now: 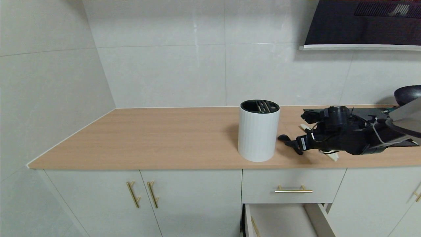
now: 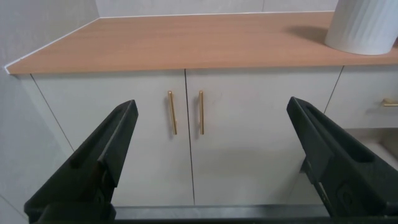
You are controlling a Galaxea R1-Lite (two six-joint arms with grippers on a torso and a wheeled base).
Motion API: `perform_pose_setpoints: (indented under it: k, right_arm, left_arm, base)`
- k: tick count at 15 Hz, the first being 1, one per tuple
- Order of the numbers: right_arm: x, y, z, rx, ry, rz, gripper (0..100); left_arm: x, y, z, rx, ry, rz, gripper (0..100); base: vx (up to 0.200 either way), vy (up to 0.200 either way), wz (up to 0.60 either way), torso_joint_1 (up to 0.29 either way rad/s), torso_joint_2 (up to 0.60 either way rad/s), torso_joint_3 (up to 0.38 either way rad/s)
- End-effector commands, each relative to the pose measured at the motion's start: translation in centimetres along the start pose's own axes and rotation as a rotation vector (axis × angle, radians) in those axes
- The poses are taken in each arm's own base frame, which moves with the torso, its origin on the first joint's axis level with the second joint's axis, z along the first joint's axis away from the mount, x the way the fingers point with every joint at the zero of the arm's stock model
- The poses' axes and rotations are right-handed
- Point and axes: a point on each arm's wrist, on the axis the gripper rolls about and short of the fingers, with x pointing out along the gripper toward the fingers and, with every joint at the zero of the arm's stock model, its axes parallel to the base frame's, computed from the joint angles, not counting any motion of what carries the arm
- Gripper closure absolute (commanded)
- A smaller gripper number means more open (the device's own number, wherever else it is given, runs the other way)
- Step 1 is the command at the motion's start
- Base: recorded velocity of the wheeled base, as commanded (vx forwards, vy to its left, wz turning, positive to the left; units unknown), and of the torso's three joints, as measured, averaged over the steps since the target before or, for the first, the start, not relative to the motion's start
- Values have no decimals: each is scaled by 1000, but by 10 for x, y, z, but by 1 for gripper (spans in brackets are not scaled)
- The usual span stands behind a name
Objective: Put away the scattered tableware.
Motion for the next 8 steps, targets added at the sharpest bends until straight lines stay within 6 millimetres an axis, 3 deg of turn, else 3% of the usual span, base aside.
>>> perform_pose_setpoints:
  k: [1, 8]
  right_arm:
    - [18, -4, -14, 10, 37, -1, 0]
    - [36, -9, -26, 19, 61, -12, 0]
  left_arm:
    - [0, 0, 0, 0, 0, 1, 0]
    - [0, 0, 0, 0, 0, 1, 0]
  base:
    - [0, 0, 0, 0, 0, 0]
    - [0, 0, 0, 0, 0, 0]
